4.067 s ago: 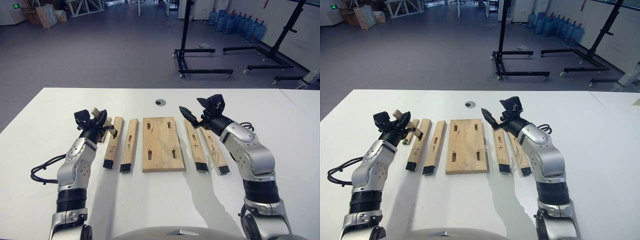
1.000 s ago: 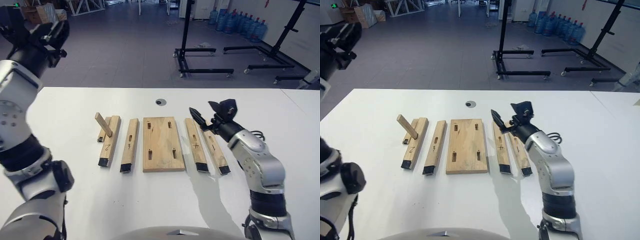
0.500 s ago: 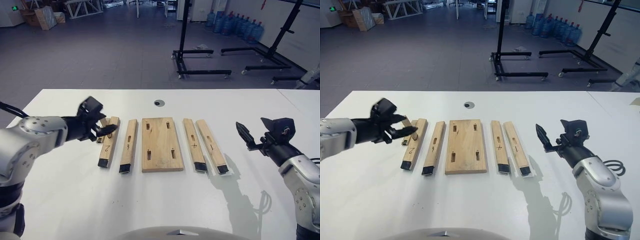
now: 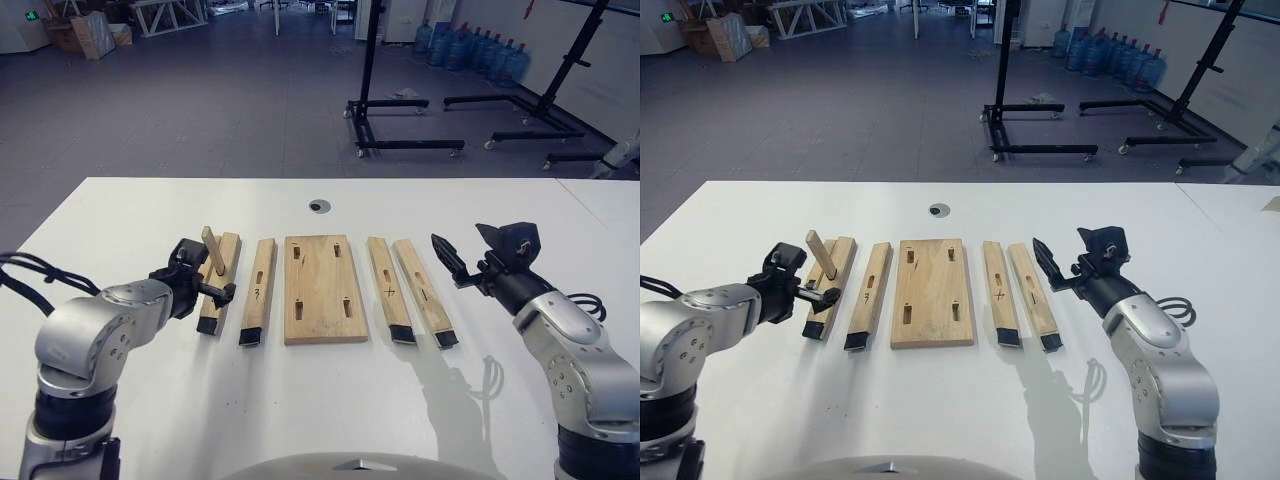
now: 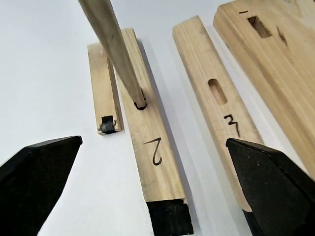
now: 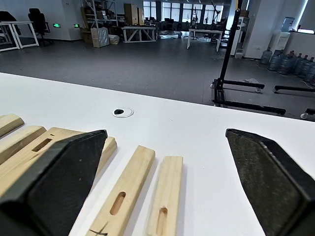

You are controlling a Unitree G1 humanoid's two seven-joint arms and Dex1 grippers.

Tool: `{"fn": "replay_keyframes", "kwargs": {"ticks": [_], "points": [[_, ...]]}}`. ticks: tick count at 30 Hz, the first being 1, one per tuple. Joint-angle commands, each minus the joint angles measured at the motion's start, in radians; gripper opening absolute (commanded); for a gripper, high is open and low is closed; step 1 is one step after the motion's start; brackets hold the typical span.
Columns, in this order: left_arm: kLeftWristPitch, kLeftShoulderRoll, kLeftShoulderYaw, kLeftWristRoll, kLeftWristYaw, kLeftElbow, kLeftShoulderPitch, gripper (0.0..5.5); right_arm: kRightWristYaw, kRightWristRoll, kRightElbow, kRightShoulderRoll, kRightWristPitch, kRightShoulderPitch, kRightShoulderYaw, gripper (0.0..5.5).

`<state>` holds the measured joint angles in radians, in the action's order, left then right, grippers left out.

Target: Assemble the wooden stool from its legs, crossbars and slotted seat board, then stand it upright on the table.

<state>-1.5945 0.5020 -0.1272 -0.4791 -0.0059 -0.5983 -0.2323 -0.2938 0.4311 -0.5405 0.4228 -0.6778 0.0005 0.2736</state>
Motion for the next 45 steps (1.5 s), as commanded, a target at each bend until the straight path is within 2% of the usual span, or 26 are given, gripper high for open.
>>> {"fn": "replay_keyframes", "kwargs": {"ticks": [1, 7, 13, 20, 33, 40, 42, 45], "points": [[-0.007, -0.080, -0.005, 0.089, 0.054, 0.066, 0.009, 5.37, 0.001, -0.006, 0.032, 0.001, -0.008, -0.037, -0.028, 4.44], [0.059, -0.180, -0.004, 0.178, 0.080, 0.143, 0.035, 5.37, -0.012, -0.007, 0.076, 0.013, 0.003, -0.085, -0.053, 4.44], [0.189, -0.213, 0.027, 0.221, 0.042, 0.282, 0.036, 5.37, -0.011, -0.009, 0.086, 0.010, 0.006, -0.096, -0.064, 4.44], [0.223, -0.223, 0.045, 0.237, 0.004, 0.319, 0.040, 5.37, -0.005, -0.006, 0.088, 0.007, 0.003, -0.108, -0.071, 4.44], [0.225, -0.226, 0.052, 0.278, 0.016, 0.341, 0.081, 3.52, 0.002, 0.000, 0.092, -0.004, -0.010, -0.129, -0.085, 4.44], [0.266, -0.237, 0.034, 0.292, 0.013, 0.387, 0.129, 2.27, -0.002, 0.000, 0.103, -0.004, -0.007, -0.141, -0.099, 4.44], [0.295, -0.220, 0.053, 0.302, 0.007, 0.406, 0.138, 2.03, -0.003, -0.002, 0.110, -0.004, -0.003, -0.147, -0.103, 4.44], [0.333, -0.203, 0.079, 0.310, -0.004, 0.416, 0.137, 2.03, -0.002, -0.004, 0.119, -0.006, 0.002, -0.153, -0.105, 4.44]]}}
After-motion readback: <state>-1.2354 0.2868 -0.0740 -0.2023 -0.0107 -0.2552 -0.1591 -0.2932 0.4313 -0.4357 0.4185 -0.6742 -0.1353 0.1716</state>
